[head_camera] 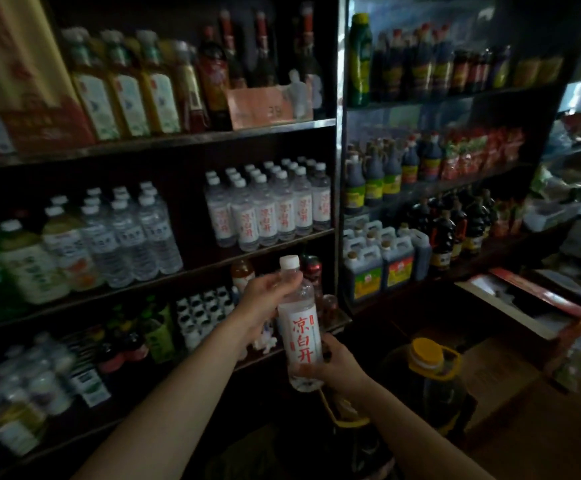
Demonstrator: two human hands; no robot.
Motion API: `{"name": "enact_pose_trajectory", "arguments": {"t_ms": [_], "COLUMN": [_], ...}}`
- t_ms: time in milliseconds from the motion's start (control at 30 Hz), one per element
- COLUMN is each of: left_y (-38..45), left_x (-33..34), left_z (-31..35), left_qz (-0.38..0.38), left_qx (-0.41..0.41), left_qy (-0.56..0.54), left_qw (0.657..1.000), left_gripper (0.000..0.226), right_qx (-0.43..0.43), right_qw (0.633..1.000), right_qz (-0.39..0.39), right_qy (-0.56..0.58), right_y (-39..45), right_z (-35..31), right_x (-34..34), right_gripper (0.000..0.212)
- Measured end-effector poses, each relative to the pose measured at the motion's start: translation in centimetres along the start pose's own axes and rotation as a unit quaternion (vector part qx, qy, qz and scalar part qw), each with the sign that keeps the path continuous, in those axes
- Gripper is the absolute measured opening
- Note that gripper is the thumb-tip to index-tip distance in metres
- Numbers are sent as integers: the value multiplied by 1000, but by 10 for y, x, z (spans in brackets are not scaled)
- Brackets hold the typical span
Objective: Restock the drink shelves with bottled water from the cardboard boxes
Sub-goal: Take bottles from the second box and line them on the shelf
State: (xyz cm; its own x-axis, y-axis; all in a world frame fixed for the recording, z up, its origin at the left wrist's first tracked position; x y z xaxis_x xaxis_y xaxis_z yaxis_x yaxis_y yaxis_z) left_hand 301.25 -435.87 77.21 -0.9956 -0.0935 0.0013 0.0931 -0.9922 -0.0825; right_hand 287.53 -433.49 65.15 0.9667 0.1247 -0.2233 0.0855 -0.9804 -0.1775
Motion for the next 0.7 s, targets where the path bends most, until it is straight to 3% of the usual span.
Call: {"name": "enact_pose_trajectory", "arguments": {"t_ms": [100, 233, 400, 700], "left_y": [29, 78, 138, 225], "left_x": [-28, -58, -84, -137], "left_z": [11, 28, 55, 86], "left_qz": [38, 79, 102, 143], "left_qx": [14, 32, 65, 88], "left_qy": [3, 1, 24, 150], "left_qw": [999, 996, 992, 974], "left_gripper": [17, 27, 30, 17], "right_qx": [-25, -61, -112, -148], "right_qw": [999, 997, 987, 981], "right_qz": [-22, -32, -19, -17], "right_qy": [-23, -42, -113, -122], "right_y": [40, 112, 177, 272], "right_z": [-22, -47, -99, -149], "right_x": [24, 46, 63, 107], "right_gripper": [64, 104, 70, 63]}}
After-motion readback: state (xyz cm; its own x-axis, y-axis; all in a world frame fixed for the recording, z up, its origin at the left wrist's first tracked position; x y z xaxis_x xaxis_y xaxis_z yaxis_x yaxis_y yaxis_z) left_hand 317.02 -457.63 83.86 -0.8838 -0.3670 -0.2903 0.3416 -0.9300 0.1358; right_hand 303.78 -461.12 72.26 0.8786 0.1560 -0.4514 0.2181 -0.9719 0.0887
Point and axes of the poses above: each hand's wrist, its own y-axis towards the middle knuckle, its own x-axis out of the palm, z = x × y, the point moved 6 cm from there along y, towards the middle knuckle, and after that the axes turned 8 degrees about z, right-handed, at the moved point
